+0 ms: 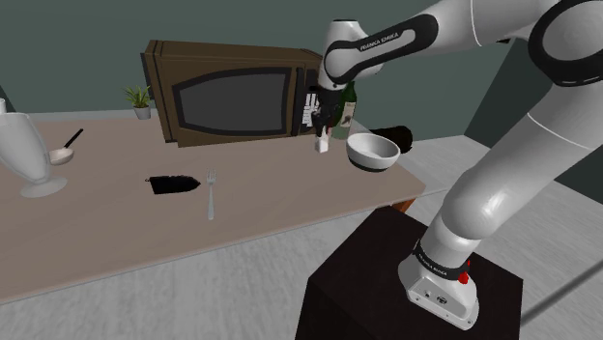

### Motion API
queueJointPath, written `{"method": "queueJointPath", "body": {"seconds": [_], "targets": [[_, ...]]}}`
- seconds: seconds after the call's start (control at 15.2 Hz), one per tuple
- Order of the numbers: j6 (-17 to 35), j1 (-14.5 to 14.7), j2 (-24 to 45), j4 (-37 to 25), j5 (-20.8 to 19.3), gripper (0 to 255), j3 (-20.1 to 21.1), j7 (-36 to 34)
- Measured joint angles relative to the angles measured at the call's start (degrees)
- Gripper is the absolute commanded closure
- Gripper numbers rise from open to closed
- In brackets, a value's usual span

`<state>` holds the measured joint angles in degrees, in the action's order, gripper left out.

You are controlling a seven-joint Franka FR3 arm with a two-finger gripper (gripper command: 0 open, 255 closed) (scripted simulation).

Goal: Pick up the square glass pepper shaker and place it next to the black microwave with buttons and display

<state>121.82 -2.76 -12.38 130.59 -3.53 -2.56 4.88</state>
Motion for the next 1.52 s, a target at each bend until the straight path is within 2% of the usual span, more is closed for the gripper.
{"method": "queueJointPath", "body": {"seconds": [0.86, 1.32, 1.39, 1.52], "targets": [[10.6, -0.1, 4.8, 5.7, -0.2, 255, -0.2, -0.3], [11.5, -0.1, 5.3, 6.2, -0.3, 255, -0.2, -0.4], [11.5, -0.1, 5.3, 6.2, -0.3, 0, -0.2, -0.4], [11.5, -0.1, 5.3, 6.2, -0.3, 0, -0.2, -0.4]]}}
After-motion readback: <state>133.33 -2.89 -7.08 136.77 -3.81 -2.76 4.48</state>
